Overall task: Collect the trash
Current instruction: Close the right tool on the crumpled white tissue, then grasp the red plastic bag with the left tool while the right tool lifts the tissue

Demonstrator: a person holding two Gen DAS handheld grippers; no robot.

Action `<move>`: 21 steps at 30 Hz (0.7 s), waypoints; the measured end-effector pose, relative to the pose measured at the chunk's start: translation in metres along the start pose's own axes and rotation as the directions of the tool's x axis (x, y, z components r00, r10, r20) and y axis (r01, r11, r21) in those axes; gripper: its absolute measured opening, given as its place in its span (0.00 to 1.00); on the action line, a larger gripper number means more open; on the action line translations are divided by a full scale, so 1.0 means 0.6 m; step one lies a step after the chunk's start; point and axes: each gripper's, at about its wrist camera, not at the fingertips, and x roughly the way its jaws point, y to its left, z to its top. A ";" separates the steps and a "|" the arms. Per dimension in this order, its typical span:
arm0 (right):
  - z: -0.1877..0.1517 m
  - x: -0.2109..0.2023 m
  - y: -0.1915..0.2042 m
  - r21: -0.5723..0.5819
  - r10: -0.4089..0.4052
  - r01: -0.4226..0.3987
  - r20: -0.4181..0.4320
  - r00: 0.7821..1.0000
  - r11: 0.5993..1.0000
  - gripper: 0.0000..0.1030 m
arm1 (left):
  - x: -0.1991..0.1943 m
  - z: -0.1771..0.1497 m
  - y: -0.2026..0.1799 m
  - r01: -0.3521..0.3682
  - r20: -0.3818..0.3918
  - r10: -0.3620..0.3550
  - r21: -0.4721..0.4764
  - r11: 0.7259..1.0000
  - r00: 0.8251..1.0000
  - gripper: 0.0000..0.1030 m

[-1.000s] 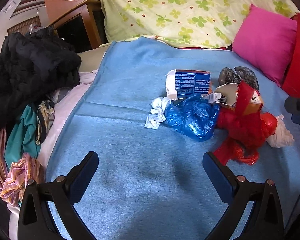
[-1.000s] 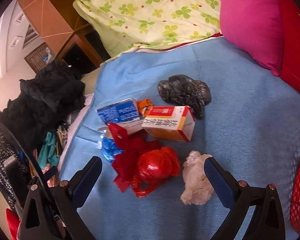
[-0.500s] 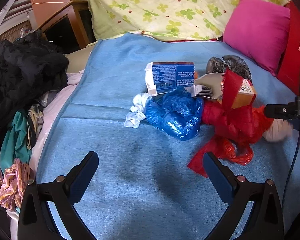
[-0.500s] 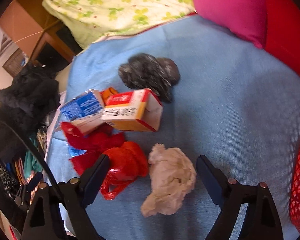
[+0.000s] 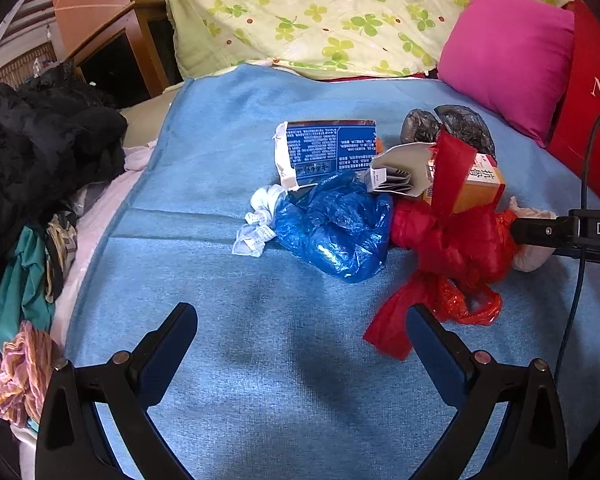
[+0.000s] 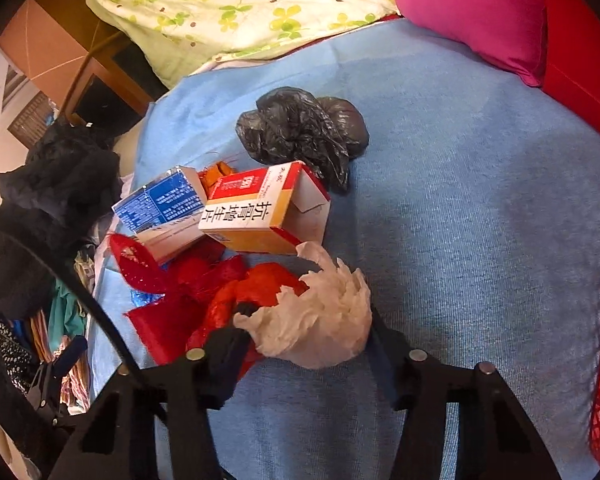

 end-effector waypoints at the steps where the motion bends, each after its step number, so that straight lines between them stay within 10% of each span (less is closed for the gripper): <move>1: 0.000 -0.001 0.001 0.000 0.005 -0.005 0.004 1.000 1.000 0.50 | 0.001 0.000 0.002 0.011 -0.003 -0.011 -0.008 1.000 1.000 1.00; 21: 0.006 -0.097 0.008 -0.081 -0.022 0.041 0.222 0.975 0.996 0.39 | -0.017 0.023 -0.029 0.270 0.122 -0.260 -0.077 0.960 0.958 1.00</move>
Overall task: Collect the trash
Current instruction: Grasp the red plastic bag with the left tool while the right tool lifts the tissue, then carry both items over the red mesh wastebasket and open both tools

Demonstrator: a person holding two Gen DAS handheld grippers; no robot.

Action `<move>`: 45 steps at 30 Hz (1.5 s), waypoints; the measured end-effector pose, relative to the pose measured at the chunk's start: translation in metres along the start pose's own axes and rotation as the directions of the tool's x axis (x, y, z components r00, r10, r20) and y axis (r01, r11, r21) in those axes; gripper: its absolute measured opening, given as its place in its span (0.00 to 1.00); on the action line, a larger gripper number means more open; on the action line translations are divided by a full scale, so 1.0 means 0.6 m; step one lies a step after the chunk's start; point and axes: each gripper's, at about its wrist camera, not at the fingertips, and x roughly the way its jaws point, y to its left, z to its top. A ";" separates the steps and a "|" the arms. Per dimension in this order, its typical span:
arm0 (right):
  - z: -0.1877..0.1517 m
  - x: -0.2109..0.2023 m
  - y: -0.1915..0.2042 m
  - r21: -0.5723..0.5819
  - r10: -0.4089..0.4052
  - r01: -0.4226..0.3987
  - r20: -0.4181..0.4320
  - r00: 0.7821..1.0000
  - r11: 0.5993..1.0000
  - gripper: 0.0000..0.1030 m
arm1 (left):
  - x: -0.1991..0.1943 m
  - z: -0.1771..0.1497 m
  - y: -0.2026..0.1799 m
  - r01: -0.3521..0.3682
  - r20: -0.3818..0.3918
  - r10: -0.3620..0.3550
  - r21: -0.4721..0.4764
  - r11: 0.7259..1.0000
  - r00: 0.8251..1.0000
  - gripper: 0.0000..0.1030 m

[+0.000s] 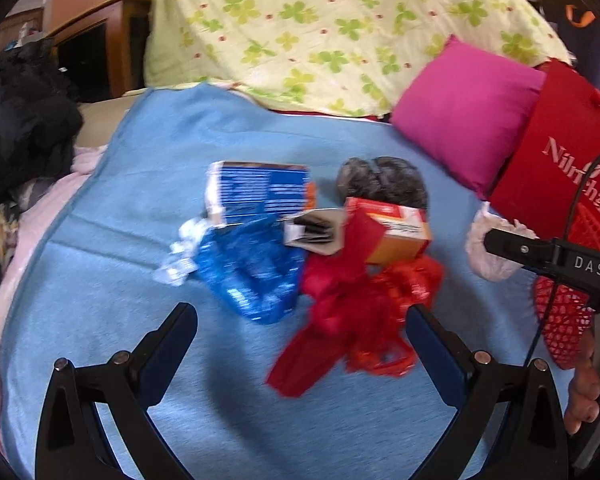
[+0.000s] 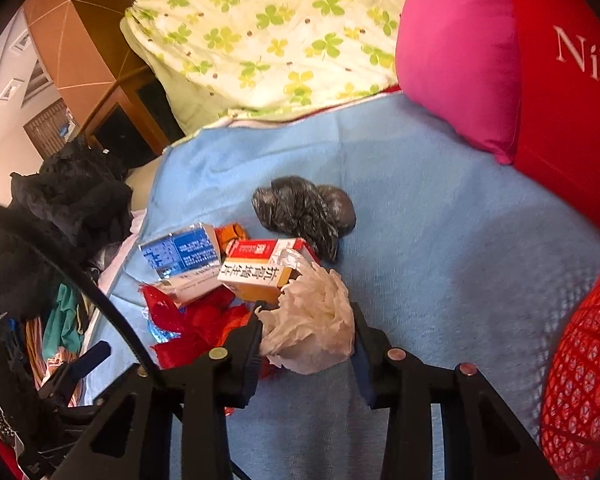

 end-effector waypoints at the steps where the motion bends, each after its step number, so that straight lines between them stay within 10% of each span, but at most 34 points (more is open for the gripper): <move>1: 0.000 -0.003 0.001 -0.005 -0.001 0.001 0.006 1.000 1.000 0.39 | 0.003 0.001 -0.006 0.014 0.001 -0.014 0.003 1.000 1.000 1.00; 6: -0.001 -0.012 0.001 -0.019 -0.005 0.006 0.018 1.000 1.000 0.39 | 0.033 0.008 -0.025 0.038 -0.037 -0.037 0.031 0.999 0.999 0.81; 14: 0.000 -0.023 -0.011 -0.011 -0.008 0.008 0.027 1.000 1.000 0.39 | 0.081 0.001 -0.005 0.091 -0.139 -0.098 -0.059 0.994 0.985 0.16; 32: 0.002 -0.114 0.017 -0.115 0.023 0.001 0.206 0.978 0.993 0.39 | -0.052 0.002 -0.028 0.040 0.080 -0.041 0.013 0.999 0.996 0.07; 45: -0.009 -0.254 0.016 -0.203 0.120 -0.034 0.426 0.897 0.979 0.39 | -0.201 0.043 -0.138 0.151 0.236 -0.172 0.104 0.983 0.956 0.07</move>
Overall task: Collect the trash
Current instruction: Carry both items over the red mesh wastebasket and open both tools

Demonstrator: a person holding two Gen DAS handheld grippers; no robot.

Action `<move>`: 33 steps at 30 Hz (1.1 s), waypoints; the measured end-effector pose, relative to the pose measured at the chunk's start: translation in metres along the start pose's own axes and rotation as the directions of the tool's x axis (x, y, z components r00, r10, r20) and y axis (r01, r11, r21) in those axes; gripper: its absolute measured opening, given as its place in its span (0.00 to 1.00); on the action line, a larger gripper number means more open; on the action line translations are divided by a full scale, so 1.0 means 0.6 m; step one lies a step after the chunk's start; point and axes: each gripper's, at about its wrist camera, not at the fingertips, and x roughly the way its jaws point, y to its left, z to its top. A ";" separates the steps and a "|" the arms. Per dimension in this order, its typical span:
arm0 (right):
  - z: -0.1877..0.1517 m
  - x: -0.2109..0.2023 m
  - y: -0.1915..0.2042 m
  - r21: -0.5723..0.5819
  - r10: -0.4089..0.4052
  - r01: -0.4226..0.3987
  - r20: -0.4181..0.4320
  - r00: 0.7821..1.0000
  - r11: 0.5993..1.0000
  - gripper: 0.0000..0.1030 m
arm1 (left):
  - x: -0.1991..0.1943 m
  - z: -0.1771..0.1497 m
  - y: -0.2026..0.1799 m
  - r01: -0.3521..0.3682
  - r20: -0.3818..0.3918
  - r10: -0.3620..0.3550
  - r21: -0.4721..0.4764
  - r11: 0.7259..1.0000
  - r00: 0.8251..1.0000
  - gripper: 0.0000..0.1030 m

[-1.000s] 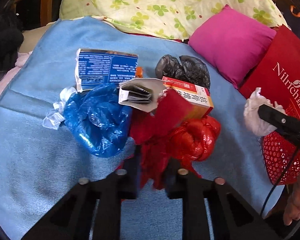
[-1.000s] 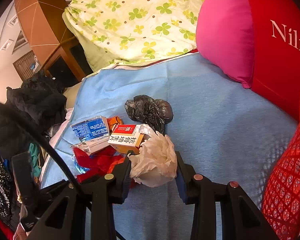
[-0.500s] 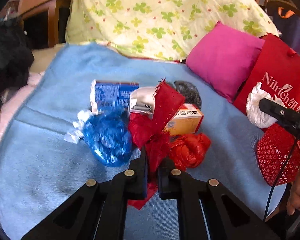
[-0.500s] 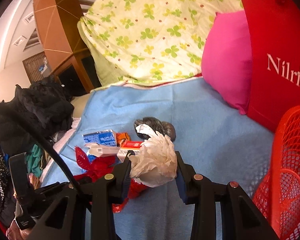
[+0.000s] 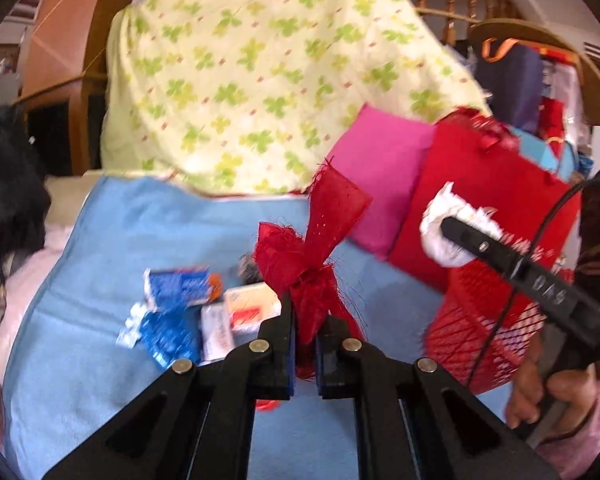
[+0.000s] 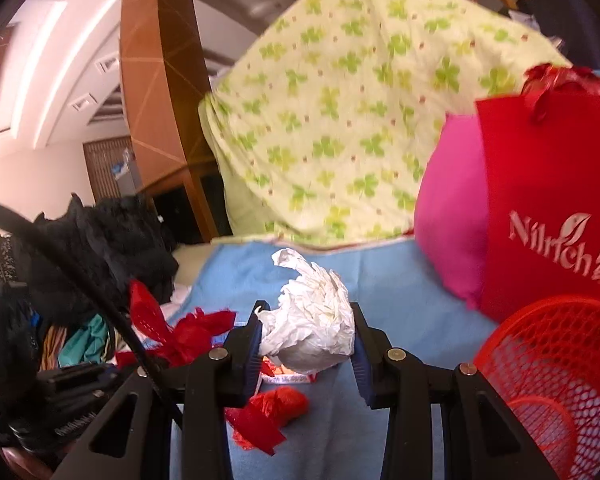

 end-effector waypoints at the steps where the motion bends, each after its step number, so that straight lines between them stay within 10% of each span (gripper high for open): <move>1: 0.002 -0.013 -0.006 0.006 0.001 -0.001 0.018 1.000 1.000 0.39 | -0.004 0.007 -0.011 0.010 0.010 -0.010 0.008 1.000 1.000 0.07; 25: 0.023 -0.205 -0.244 0.302 -0.186 0.123 0.190 0.964 0.946 0.42 | 0.062 0.061 -0.297 0.328 -0.082 -0.320 0.134 0.935 0.944 0.08; 33: 0.019 -0.215 -0.296 0.414 -0.183 0.101 0.165 0.969 0.905 0.64 | 0.125 0.034 -0.324 0.371 -0.199 -0.349 0.082 0.925 0.916 0.10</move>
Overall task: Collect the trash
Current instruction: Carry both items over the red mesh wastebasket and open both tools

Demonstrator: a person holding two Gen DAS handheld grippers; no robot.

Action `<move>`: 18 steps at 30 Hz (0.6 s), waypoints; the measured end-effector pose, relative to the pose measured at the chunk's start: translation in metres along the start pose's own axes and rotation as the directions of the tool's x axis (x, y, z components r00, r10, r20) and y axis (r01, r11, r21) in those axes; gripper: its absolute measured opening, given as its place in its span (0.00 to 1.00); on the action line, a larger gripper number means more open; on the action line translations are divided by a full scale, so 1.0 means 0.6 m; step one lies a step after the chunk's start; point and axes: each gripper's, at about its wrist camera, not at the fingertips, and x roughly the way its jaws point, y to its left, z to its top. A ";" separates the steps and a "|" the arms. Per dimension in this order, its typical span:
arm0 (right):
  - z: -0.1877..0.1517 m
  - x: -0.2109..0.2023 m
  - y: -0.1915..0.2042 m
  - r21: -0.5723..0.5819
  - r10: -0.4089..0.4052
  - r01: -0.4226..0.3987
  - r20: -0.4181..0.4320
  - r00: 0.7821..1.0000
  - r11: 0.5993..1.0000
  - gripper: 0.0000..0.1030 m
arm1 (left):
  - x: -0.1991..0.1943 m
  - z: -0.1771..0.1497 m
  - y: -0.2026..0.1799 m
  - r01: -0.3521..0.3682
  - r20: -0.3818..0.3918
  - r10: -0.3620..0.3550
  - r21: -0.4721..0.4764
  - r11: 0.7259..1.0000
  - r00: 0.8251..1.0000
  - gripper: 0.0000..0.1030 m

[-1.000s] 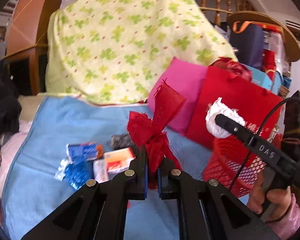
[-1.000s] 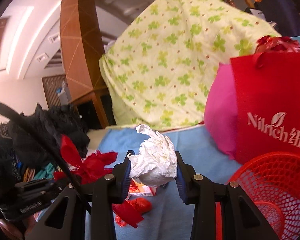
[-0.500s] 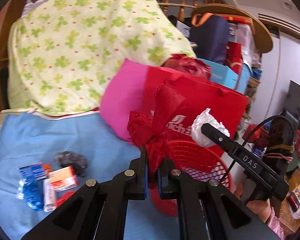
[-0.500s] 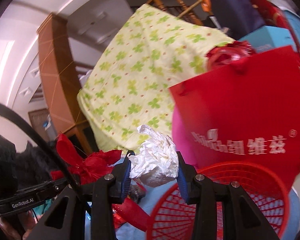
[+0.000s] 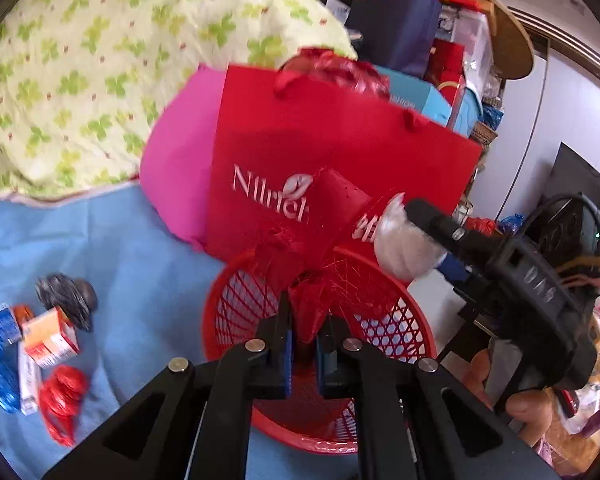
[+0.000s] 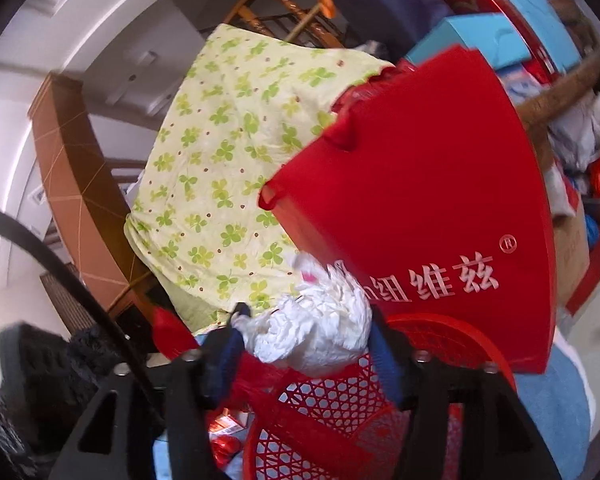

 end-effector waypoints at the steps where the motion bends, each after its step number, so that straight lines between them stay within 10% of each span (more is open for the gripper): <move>1: 0.000 0.000 -0.005 0.014 0.002 -0.002 -0.002 1.000 1.000 0.64 | 0.007 -0.004 0.003 0.006 -0.016 -0.006 -0.009 1.000 1.000 0.14; 5: 0.000 0.007 -0.018 0.057 0.005 -0.004 -0.021 1.000 0.998 0.71 | 0.016 -0.017 0.015 -0.007 -0.035 0.006 -0.030 1.000 0.999 0.52; 18: -0.026 0.031 0.074 -0.051 0.071 -0.072 -0.014 0.997 0.996 0.71 | -0.068 -0.061 0.104 -0.151 -0.006 0.151 -0.067 0.986 0.988 0.58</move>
